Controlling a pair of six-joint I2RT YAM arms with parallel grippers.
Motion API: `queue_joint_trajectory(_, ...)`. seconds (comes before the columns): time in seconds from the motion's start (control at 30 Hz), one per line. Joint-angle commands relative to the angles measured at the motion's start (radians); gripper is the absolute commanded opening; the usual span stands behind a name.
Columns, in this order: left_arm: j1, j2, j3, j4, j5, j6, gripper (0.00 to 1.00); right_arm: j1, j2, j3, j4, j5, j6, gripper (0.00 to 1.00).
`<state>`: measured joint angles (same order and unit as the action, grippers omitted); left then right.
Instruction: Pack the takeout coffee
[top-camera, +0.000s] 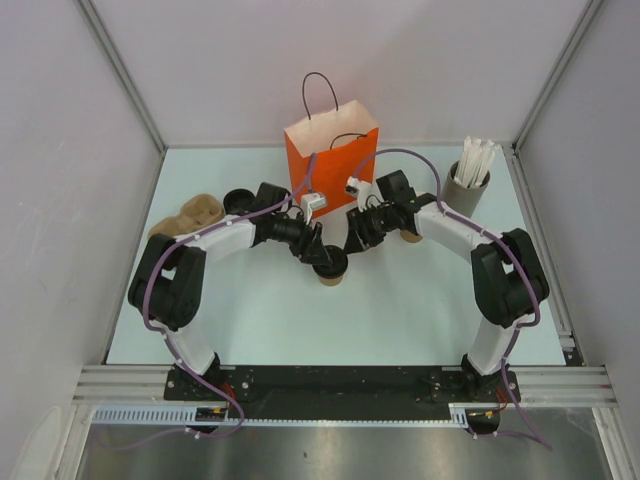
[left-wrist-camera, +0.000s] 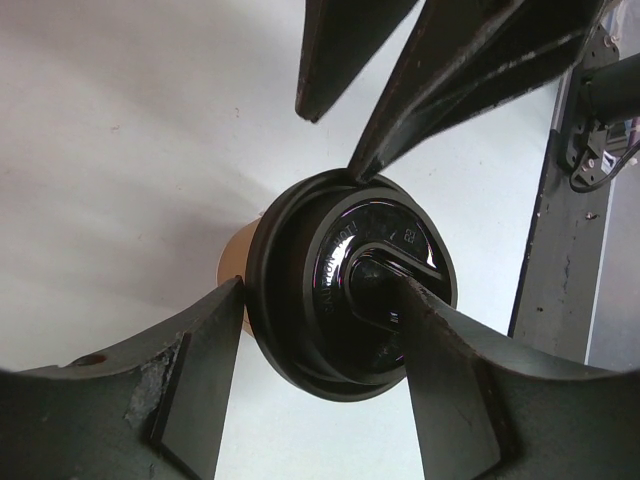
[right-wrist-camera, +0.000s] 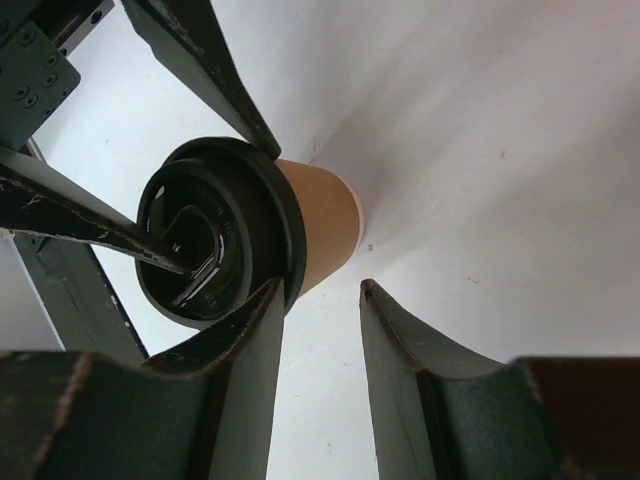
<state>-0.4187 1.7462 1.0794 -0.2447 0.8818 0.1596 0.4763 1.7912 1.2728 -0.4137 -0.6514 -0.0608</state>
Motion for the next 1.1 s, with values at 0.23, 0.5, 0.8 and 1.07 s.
queue_joint_trajectory(0.23, -0.028, 0.047, -0.067, -0.108, -0.127, 0.110, 0.66, -0.048, -0.007, 0.039, 0.098, -0.071, 0.036, 0.42)
queue_joint_trajectory(0.5, -0.028, 0.056, -0.061, -0.105, -0.127, 0.103, 0.68, -0.018, 0.031, 0.065, 0.122, -0.134, 0.056, 0.46)
queue_joint_trajectory(0.8, -0.028, 0.061, -0.056, -0.103, -0.138, 0.090, 0.70, -0.004, 0.097, 0.083, 0.145, -0.146, 0.093, 0.47)
queue_joint_trajectory(1.07, -0.028, 0.070, -0.045, -0.108, -0.150, 0.086, 0.71, -0.001, 0.122, 0.102, 0.125, -0.165, 0.081, 0.45)
